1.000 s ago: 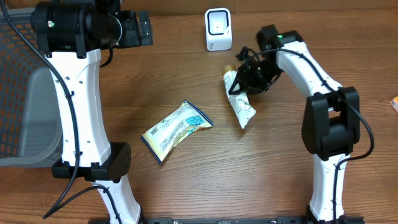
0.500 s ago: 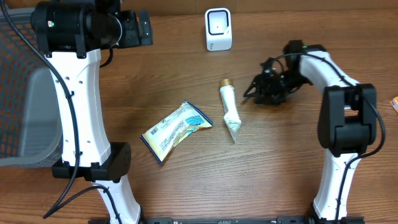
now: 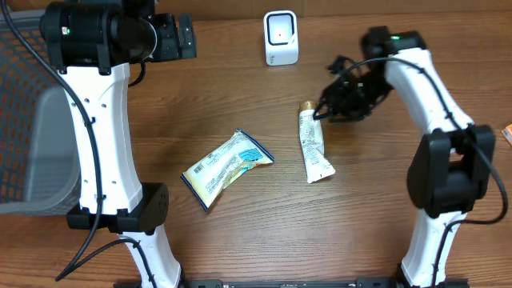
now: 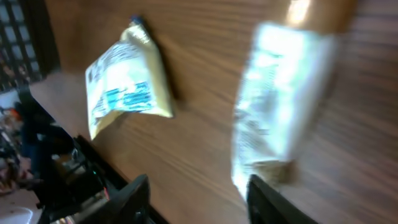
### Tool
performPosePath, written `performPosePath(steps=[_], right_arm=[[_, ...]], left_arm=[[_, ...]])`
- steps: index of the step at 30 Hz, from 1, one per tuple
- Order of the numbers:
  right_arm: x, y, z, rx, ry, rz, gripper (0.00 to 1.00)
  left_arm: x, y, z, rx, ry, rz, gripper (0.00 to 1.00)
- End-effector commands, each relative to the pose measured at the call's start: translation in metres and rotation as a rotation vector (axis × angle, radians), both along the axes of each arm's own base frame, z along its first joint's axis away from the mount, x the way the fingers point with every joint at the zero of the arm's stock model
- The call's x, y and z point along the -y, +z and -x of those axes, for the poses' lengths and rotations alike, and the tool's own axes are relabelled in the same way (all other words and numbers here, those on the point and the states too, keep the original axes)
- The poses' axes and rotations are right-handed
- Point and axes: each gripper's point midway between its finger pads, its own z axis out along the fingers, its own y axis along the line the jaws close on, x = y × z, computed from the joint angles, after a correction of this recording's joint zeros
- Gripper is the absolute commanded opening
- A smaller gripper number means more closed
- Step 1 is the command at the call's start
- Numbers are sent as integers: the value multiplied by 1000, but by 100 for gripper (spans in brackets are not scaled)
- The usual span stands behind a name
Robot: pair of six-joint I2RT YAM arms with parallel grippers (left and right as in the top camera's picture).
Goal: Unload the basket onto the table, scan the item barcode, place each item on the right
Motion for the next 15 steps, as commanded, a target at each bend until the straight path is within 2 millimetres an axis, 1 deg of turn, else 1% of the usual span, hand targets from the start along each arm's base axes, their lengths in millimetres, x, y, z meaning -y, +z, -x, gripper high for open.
performPosePath(steps=[1, 3, 5, 6, 8, 12, 15], right_arm=[[-16, -4, 11, 27, 75, 31, 38], [-23, -15, 18, 3, 81, 38, 28], [-23, -30, 22, -30, 49, 54, 27], [-21, -38, 24, -48, 30, 71, 25], [-8, -56, 27, -86, -26, 114, 23], [14, -80, 31, -126, -86, 131, 23], [43, -99, 34, -148, -134, 214, 23]], left_arm=[[-1, 10, 5, 30, -14, -14, 100], [-1, 10, 5, 30, -14, -14, 100], [-1, 10, 5, 30, -14, -14, 100], [-1, 10, 5, 30, -14, -14, 100], [-1, 10, 5, 30, -14, -14, 100], [-1, 10, 5, 30, -14, -14, 100], [-1, 10, 5, 30, -14, -14, 100]])
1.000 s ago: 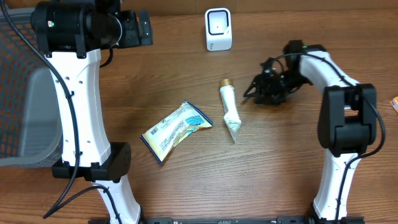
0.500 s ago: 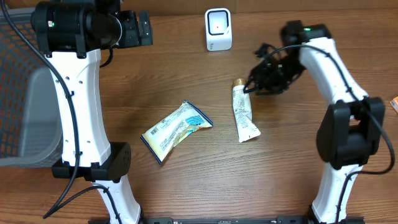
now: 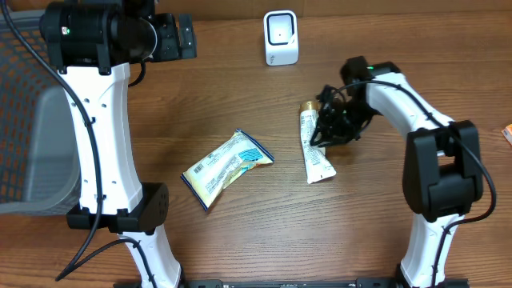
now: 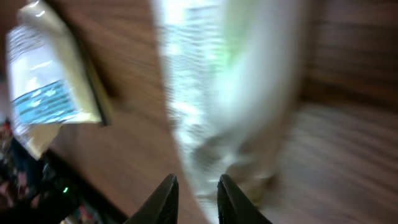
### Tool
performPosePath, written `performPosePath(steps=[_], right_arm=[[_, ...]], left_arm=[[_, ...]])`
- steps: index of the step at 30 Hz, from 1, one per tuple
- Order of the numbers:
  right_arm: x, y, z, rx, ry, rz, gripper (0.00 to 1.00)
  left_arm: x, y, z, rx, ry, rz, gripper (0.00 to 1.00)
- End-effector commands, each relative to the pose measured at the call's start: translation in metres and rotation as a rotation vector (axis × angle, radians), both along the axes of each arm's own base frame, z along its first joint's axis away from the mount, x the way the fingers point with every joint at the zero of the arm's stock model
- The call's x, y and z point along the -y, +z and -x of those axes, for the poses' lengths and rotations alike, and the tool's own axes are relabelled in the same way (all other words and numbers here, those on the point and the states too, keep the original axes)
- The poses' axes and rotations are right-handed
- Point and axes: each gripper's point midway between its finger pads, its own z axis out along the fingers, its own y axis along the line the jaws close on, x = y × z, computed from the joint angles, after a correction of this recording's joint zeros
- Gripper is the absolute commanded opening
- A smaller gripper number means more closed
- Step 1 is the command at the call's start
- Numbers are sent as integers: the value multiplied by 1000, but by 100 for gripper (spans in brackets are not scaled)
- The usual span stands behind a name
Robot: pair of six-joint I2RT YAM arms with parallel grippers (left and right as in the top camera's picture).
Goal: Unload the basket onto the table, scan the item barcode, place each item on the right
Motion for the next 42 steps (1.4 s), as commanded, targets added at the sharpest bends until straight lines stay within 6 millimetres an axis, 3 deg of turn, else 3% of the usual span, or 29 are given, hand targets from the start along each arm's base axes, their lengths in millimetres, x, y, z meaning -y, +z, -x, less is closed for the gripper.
performPosePath(steps=[1, 5, 10, 14, 18, 33, 39, 42], right_arm=[[38, -24, 7, -41, -60, 136, 23], [51, -21, 2, -42, -95, 141, 24], [53, -7, -3, -46, -102, 141, 30], [50, 7, -13, -20, -105, 124, 49], [49, 8, -16, -13, -106, 116, 64], [8, -3, -6, -16, -101, -154, 69], [0, -5, -2, -14, -79, -166, 49], [-6, -5, -5, 9, -67, -171, 54]], left_arm=[[-1, 10, 5, 30, -14, -14, 100], [-1, 10, 5, 30, -14, -14, 100], [-1, 10, 5, 30, -14, -14, 99], [-1, 10, 5, 30, -14, -14, 99], [-1, 10, 5, 30, -14, -14, 100], [-1, 10, 5, 30, -14, -14, 100], [-1, 10, 5, 30, -14, -14, 100], [-1, 10, 5, 30, -14, -14, 100]])
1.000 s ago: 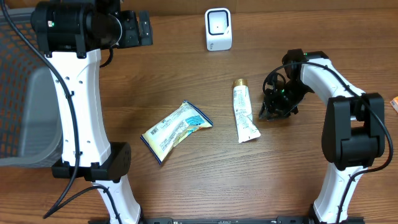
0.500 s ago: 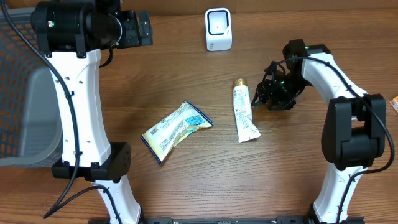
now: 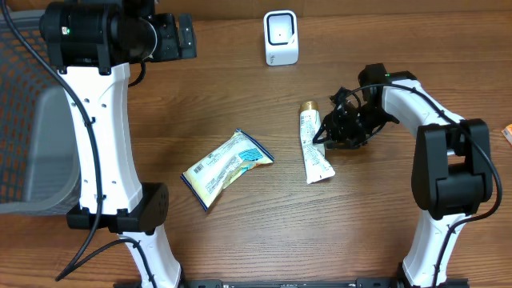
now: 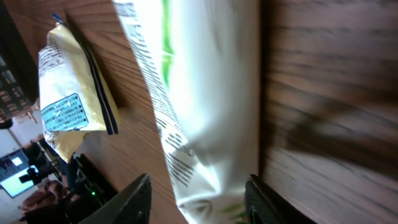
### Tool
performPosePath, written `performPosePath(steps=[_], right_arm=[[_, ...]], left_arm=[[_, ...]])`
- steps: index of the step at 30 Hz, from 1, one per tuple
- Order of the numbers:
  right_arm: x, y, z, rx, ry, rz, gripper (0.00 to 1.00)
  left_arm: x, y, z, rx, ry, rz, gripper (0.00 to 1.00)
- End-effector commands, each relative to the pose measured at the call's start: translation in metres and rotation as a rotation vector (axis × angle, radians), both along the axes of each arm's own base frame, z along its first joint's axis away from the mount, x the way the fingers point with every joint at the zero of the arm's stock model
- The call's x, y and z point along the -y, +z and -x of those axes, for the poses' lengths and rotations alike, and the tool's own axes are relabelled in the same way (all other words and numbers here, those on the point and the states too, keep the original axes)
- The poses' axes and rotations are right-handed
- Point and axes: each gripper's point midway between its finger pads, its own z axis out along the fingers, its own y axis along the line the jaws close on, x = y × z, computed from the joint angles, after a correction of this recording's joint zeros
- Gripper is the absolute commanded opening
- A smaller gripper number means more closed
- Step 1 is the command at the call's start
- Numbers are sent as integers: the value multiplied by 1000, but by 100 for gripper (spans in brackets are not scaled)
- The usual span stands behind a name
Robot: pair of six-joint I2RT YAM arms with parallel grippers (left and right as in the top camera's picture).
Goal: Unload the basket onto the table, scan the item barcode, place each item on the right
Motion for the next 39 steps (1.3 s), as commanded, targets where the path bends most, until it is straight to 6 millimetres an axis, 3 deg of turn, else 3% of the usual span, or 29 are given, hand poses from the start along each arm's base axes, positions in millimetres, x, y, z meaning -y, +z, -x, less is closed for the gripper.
performPosePath(steps=[1, 3, 5, 7, 11, 12, 16, 21, 27, 35, 39], right_arm=[[-14, 3, -1, 29, 27, -35, 60], [-14, 0, -4, 54, 34, -13, 71], [1, -16, -12, 55, -15, 139, 75], [14, -26, -17, 58, -60, 259, 78], [8, -27, -24, 93, -63, 257, 77], [5, -27, -26, 98, -69, 255, 74], [-9, -27, -28, 127, -59, 251, 44], [-11, -32, -29, 137, -78, 341, 4], [5, -12, -41, 159, -86, 448, 4], [94, 56, -57, 273, -199, 1076, 4], [97, 56, -51, 298, -185, 1182, 4]], left_arm=[[-1, 10, 5, 30, -14, -14, 99], [-1, 10, 5, 30, -14, -14, 100], [-1, 10, 5, 30, -14, -14, 100], [-1, 10, 5, 31, -14, -14, 100], [-1, 10, 5, 30, -14, -14, 100], [-1, 10, 5, 30, -14, -14, 100], [-1, 10, 5, 30, -14, -14, 100], [-1, 10, 5, 30, -14, -14, 100], [-1, 10, 5, 30, -14, -14, 99], [-1, 10, 5, 30, -14, -14, 100], [-1, 10, 5, 30, -14, -14, 99]])
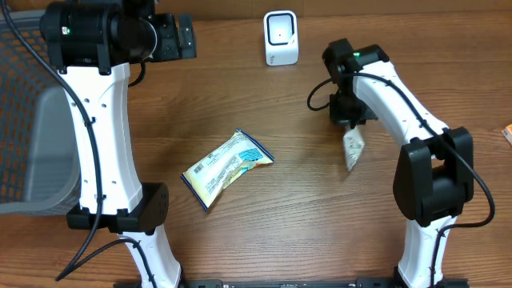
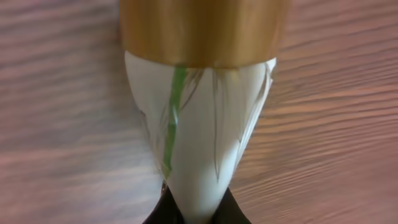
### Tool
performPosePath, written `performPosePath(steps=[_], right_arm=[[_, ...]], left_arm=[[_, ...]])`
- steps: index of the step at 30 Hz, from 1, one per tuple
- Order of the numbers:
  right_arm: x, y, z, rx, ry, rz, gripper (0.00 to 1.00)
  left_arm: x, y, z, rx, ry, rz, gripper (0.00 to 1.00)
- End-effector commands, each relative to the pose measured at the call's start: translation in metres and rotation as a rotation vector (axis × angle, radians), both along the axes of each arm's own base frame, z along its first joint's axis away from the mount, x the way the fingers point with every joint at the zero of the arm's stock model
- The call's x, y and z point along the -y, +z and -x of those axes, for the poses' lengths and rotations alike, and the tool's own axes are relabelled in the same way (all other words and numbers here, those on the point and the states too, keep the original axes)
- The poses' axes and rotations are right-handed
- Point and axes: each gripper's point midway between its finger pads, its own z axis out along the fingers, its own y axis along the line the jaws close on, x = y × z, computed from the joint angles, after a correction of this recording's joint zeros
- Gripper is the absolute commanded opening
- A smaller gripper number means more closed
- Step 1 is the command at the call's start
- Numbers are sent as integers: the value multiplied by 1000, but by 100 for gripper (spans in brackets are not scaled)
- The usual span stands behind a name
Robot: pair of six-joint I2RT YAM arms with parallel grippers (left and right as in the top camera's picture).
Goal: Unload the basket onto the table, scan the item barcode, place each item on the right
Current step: 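Lift the shampoo tube and carry it up to the scanner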
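Observation:
My right gripper (image 1: 350, 120) is shut on a white tube (image 1: 352, 150) and holds it above the table, right of centre. In the right wrist view the tube's white body (image 2: 205, 124) with a green stripe narrows into the gripper (image 2: 196, 208), and its gold cap (image 2: 202, 31) points away from the fingers. A white barcode scanner (image 1: 281, 38) stands at the back centre. My left gripper (image 1: 178, 37) stays raised at the back left; whether it is open or shut does not show.
A yellow and blue snack packet (image 1: 226, 168) lies on the wooden table (image 1: 272, 224) left of centre. A grey bin (image 1: 40, 152) sits at the left edge. A small orange object (image 1: 507, 134) shows at the right edge.
The right gripper was open beside the tube lying on the table. Now it is shut on the tube, which is off the table and further right. The left arm has not moved.
The tube lay flat right of centre, with the right gripper open above and to its right. Then the gripper was low at the tube with its jaws narrowed, then open alongside it. Now the tube hangs in the shut gripper, lifted from its former spot.

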Motion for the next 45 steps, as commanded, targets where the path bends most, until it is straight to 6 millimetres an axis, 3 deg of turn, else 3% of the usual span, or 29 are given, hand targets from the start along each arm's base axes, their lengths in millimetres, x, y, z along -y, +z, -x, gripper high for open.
performPosePath(steps=[1, 5, 7, 14, 15, 17, 22, 23, 26, 30, 34, 37, 43, 45], right_arm=[[13, 10, -8, 93, -6, 198, 4], [8, -14, 3, 58, 2, 213, 5], [3, -24, 10, 23, 15, 208, 12], [-50, -31, 29, -44, 67, 40, 36], [-57, -30, 30, -44, 76, 22, 36], [-72, -25, 31, -44, 93, -18, 51], [-112, 4, 26, -60, 154, -210, 62], [-111, 12, 24, -54, 150, -216, 63], [-98, 33, 15, -39, 114, -219, 100], [-75, 33, 17, -94, 88, -239, 100], [-63, 20, 23, -155, 74, -278, 100], [-54, 0, 28, -179, 45, -270, 79], [-49, -46, 37, -191, 20, -271, 77], [-49, -56, 40, -193, 15, -276, 70]], left_arm=[[-1, 10, 5, 30, -14, -14, 100], [-1, 10, 5, 30, -14, -14, 99], [-1, 10, 5, 30, -14, -14, 100], [-1, 10, 5, 30, -14, -14, 99], [-1, 10, 5, 30, -14, -14, 99], [-1, 10, 5, 30, -14, -14, 100], [-1, 10, 5, 31, -14, -14, 99], [-1, 10, 5, 30, -14, -14, 99], [-1, 10, 5, 30, -14, -14, 100], [-1, 10, 5, 30, -14, -14, 100], [-1, 10, 5, 31, -14, -14, 100], [-1, 10, 5, 30, -14, -14, 100], [-1, 10, 5, 30, -14, -14, 100], [-1, 10, 5, 30, -14, -14, 100]])
